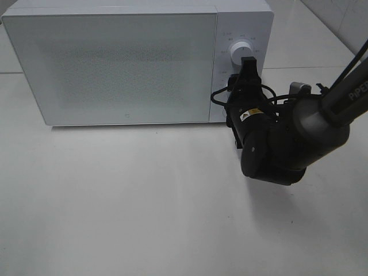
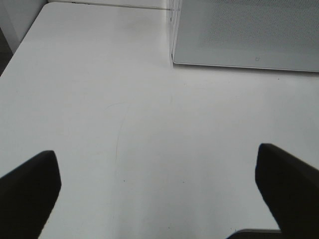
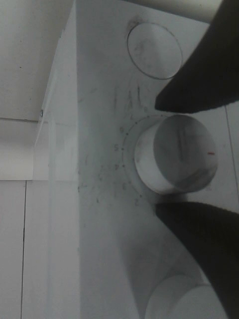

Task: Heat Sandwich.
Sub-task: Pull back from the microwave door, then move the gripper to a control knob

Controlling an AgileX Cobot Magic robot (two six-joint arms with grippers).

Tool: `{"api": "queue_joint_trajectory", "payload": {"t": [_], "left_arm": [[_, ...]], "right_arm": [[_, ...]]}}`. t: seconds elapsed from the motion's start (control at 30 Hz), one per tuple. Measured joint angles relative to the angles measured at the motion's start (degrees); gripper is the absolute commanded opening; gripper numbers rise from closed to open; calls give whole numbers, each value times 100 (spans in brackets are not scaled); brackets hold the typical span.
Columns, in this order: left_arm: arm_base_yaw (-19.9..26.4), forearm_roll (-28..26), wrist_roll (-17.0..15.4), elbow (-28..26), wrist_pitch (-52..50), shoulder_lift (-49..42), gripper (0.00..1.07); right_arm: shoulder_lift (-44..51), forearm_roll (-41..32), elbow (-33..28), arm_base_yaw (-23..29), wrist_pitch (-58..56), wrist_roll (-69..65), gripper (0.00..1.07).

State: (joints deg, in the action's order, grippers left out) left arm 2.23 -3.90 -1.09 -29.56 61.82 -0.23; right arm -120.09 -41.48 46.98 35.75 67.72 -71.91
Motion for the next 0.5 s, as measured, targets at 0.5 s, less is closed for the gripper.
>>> {"api": "queue_joint_trajectory", "payload": {"t": [0.5], "left_arm": [[0, 0, 0, 0, 0, 0, 100]], "right_arm": [[665, 430, -590, 52, -407, 607, 75]]}}
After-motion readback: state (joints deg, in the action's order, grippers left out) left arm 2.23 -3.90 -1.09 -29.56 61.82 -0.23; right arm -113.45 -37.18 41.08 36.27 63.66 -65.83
